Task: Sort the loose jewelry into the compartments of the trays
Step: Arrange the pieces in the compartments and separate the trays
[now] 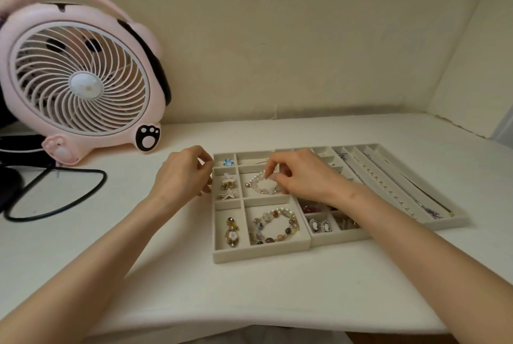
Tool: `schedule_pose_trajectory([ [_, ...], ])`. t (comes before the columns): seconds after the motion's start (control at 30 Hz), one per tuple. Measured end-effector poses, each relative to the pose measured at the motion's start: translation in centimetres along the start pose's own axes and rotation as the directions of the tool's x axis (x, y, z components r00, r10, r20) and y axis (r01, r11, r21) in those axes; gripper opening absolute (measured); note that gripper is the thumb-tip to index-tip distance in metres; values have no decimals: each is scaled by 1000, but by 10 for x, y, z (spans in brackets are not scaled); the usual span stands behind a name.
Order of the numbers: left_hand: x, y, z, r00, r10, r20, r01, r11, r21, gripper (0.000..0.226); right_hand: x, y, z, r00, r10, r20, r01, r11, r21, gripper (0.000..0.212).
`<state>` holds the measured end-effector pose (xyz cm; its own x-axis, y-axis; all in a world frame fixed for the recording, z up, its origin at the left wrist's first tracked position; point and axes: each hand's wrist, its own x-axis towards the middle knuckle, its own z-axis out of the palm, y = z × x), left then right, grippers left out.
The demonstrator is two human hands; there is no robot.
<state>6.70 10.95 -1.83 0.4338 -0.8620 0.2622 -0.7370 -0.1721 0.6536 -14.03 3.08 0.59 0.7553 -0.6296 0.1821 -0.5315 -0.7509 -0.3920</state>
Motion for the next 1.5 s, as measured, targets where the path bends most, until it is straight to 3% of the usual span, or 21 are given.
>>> schedule_pose_trajectory([
  [0.1,10,1,-3,999,36,3,-36,977,212,6,4,5,-8,999,33,-11,-32,997,64,14],
  [0.23,31,3,2,992,127,18,-128,963,237,5,32,18,-22,981,80,-175,-75,997,30,15],
  [0.37,49,6,11,989,129,73,-144,956,254,8,65,25,-21,991,119,-58,-123,989,-83,12],
  [0.57,60,5,20,986,107,129,-143,936,322,11,87,21,-3,992,106,66,-83,954,-288,7],
  [0.9,60,2,24,990,94,109,-123,948,294,13,94,27,10,998,58,17,-49,939,-339,4],
  [1.03,58,2,24,990,106,95,-128,954,270,11,91,26,7,998,60,-24,-64,957,-283,14],
  [1.13,58,1,24,989,120,91,-139,956,257,7,87,25,-8,996,64,60,-54,986,-157,18],
  [1.3,59,3,22,991,123,45,-130,962,242,8,87,23,-6,989,56,133,-27,976,-215,29],
  [1.5,59,1,18,994,108,12,-109,974,198,11,92,21,-6,983,41,178,-1,975,-222,12],
])
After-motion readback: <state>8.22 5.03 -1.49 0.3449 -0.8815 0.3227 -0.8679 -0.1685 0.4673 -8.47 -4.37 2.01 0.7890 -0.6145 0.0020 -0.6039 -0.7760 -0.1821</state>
